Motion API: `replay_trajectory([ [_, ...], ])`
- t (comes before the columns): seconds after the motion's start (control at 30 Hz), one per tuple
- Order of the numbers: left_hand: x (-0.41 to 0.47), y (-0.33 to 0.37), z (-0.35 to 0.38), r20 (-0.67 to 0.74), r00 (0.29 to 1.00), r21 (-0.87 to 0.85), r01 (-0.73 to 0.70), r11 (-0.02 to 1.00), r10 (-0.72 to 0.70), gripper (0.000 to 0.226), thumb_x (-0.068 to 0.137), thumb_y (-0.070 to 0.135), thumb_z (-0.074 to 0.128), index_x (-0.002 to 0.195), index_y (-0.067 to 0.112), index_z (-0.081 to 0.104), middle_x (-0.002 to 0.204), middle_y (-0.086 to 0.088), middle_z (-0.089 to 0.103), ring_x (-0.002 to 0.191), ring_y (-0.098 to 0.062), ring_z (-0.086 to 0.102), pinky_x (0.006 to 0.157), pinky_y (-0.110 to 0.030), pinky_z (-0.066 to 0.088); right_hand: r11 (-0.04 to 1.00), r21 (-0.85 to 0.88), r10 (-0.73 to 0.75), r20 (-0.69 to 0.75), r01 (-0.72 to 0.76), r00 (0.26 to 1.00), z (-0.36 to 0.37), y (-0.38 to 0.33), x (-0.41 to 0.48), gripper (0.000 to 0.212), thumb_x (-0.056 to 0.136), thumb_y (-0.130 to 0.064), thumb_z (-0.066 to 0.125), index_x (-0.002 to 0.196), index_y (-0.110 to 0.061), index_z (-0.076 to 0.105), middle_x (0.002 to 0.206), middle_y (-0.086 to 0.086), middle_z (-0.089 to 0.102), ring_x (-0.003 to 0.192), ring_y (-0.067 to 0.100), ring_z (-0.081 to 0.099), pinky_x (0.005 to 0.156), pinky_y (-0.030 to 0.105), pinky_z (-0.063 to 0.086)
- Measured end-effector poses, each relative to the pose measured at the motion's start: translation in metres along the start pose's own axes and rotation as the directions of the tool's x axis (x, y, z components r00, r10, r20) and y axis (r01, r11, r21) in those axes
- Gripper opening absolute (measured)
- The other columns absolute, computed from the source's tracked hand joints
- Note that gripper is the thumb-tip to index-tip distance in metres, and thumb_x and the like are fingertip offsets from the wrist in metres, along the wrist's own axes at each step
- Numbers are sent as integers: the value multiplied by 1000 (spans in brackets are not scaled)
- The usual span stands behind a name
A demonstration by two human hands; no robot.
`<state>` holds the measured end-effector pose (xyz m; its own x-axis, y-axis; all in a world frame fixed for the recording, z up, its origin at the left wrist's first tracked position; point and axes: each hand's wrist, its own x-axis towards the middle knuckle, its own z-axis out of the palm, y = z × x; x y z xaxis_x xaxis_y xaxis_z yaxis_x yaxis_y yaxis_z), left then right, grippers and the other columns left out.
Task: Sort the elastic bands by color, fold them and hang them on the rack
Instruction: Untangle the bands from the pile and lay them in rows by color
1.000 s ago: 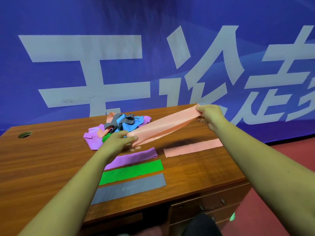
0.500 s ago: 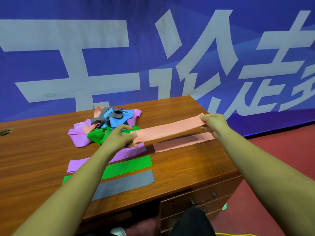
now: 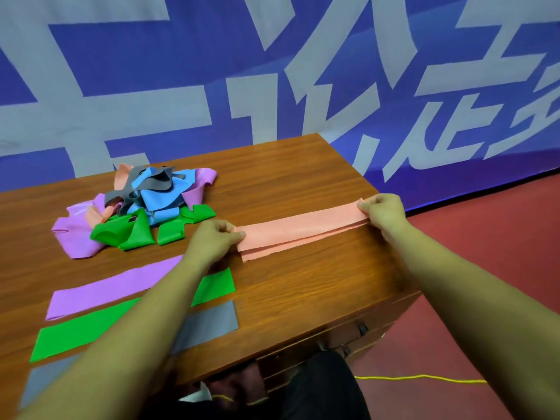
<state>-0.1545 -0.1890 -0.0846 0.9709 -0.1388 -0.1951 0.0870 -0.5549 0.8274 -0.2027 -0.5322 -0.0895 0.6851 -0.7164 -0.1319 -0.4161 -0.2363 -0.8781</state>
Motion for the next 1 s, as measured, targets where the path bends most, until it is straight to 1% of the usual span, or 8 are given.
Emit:
replay_trajectory([
  [0.1,6,-2,6,-15,999,137,-40,990,43,19,78,25,79,81,10,68,69,-4,67,64,-18,58,60,-27,42,994,-92,-51,-3,51,999,2,7,10,18,85,-25,74,74,-11,67,84,4,68,89,25,64,85,40,52],
  [0.27,5,-2,12,-32,993,333,-97,938,114,20,74,26,80,81,16,64,74,-1,70,74,-18,64,67,-29,46,961,-241,-148,-35,135,988,8,16,17,16,83,-29,74,82,-14,68,89,1,70,89,22,64,85,40,53],
  [0.4,7,-7,17,-26,987,430,-131,893,157,17,74,27,76,78,22,59,75,1,69,79,-22,65,71,-33,51,929,-323,-204,-35,182,978,12,20,15,15,85,-28,72,81,-14,66,89,2,68,88,23,63,76,35,51],
  [0.47,5,-8,20,-20,980,498,-163,852,199,15,76,28,72,83,24,60,83,-1,67,84,-25,64,73,-36,53,886,-404,-269,-46,228,962,15,23,11,12,86,-26,71,82,-16,65,94,4,66,91,25,62,74,35,50],
  [0.57,2,-7,23,-19,954,588,-232,775,300,26,80,29,70,102,18,60,101,-5,58,94,-27,59,74,-38,51,778,-555,-376,-37,294,926,17,24,3,13,90,-23,65,94,-11,67,104,12,60,104,32,55,84,41,48],
  [0.67,1,-7,13,-61,925,568,-276,775,375,20,81,24,65,97,13,59,98,-8,54,95,-29,56,74,-37,47,705,-633,-445,-42,321,895,19,13,-10,26,92,-23,56,105,-2,64,111,19,57,108,36,50,92,44,44],
  [0.83,13,-16,-41,-169,916,550,-219,806,365,17,83,18,60,98,11,63,101,-12,55,96,-33,57,82,-41,48,708,-496,-501,149,502,853,51,-29,-48,35,92,-26,53,117,-4,62,121,16,56,115,32,51,99,44,45],
  [1.0,29,-43,-96,-209,926,635,-116,764,315,27,81,17,67,106,7,65,107,-17,55,106,-36,53,90,-44,44,712,-326,-496,394,622,774,125,-72,-94,37,90,-29,56,120,-9,61,121,12,55,114,30,54,100,41,45],
])
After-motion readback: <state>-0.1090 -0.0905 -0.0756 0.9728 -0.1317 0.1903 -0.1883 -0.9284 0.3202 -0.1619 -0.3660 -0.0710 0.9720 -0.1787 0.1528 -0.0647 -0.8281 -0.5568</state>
